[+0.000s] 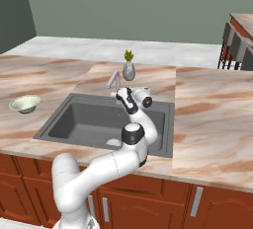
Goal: Rinse each bowl for a few seconds and place them down in the sink or on the counter.
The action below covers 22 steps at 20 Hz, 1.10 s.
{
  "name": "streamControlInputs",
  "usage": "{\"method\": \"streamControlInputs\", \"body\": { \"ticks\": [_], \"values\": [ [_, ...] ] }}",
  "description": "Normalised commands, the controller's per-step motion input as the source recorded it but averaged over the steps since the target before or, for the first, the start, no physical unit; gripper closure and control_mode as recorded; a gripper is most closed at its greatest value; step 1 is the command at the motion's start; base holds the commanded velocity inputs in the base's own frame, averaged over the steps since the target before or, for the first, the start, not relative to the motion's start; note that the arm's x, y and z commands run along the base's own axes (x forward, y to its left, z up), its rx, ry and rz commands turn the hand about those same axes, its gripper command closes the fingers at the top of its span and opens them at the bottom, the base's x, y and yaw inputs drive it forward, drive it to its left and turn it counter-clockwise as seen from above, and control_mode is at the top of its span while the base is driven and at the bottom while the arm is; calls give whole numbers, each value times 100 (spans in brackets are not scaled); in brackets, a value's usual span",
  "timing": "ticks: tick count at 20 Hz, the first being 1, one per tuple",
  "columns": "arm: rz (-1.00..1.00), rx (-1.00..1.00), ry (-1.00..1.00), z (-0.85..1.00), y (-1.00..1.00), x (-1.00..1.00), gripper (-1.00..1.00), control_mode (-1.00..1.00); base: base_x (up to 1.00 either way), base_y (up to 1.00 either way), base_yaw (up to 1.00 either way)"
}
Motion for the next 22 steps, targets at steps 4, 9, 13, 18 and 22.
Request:
{"method": "streamControlInputs", "body": {
  "ticks": [4,9,13,18,22],
  "values": [
    [0,8,6,-8,-56,0,100,-100,0,0,0],
    [-1,6,7,-12,-57,0,100,-100,0,0,0],
    [-4,3,8,-16,-54,3,100,-100,0,0,0],
    [-6,0,10,-16,-56,1,100,-100,0,0,0],
    [-7,0,9,-16,-62,0,100,-100,0,0,0]
  ]
}}
